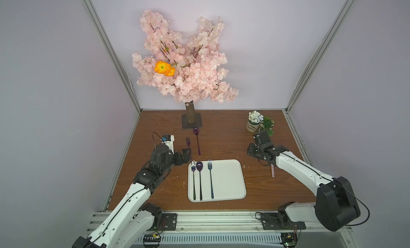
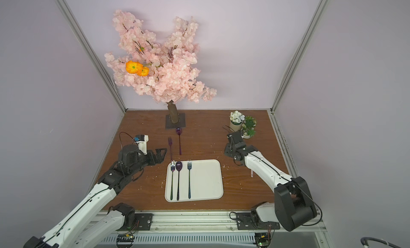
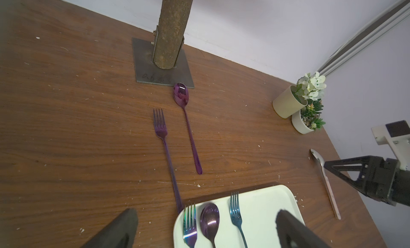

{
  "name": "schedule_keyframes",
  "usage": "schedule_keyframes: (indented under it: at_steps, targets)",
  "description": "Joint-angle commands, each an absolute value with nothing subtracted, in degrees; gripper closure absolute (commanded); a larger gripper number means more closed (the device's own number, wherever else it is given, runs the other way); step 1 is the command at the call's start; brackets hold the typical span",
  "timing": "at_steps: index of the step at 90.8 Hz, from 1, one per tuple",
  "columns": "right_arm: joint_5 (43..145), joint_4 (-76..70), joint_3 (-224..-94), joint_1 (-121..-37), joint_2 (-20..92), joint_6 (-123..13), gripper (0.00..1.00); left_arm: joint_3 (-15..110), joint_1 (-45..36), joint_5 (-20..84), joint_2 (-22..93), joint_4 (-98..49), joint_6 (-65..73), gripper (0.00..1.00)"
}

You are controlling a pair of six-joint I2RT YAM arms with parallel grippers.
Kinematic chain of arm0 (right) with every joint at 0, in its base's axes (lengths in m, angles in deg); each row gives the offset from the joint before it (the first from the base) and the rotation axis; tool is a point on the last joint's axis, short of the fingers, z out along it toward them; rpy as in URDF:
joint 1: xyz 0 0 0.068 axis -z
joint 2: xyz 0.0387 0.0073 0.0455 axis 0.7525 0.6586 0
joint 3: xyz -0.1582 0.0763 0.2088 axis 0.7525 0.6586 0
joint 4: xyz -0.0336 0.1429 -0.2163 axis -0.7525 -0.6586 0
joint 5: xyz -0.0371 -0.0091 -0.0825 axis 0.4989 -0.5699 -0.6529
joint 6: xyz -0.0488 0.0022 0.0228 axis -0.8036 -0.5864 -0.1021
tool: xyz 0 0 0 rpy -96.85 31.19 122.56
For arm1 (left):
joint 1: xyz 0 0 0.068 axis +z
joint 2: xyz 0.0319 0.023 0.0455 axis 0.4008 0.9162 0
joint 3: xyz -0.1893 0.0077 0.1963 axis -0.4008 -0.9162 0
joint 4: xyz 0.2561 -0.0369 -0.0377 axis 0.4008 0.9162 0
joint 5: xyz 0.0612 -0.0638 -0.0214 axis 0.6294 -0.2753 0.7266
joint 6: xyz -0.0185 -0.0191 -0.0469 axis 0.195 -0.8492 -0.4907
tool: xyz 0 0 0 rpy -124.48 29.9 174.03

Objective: Set the spoon and fork side by side
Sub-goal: Pick up the spoon from the center of the board.

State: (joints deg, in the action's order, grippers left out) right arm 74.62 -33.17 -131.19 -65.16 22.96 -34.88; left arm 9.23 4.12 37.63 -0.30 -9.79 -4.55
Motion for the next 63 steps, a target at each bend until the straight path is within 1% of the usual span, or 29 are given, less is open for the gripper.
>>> schedule_keyframes:
  at_steps: [1, 12, 23, 42, 63]
  targets:
    - [76.0, -36.5, -128.9, -58.7, 19.8, -41.4, 0.5, 10.8, 4.3, 36.6, -0.3, -11.9, -5.2, 0.0]
    - [76.7, -36.4, -126.8, -52.8, 19.7, -44.1, 0.51, 10.4, 4.3, 37.2, -0.3, -12.0, -5.0, 0.0]
    - [75.9, -34.3, -126.5, -49.9, 21.9, -46.2, 0.51, 10.3, 4.3, 37.7, -0.3, -12.1, -4.8, 0.0]
    - [76.1, -30.8, -127.5, -46.8, 28.3, -49.6, 0.57, 10.4, 4.3, 38.9, -0.8, -11.5, -4.3, 0.0]
    - [75.6, -28.2, -129.3, -46.4, 34.5, -51.9, 0.6, 10.0, 4.3, 40.3, -1.4, -11.2, -4.9, 0.0]
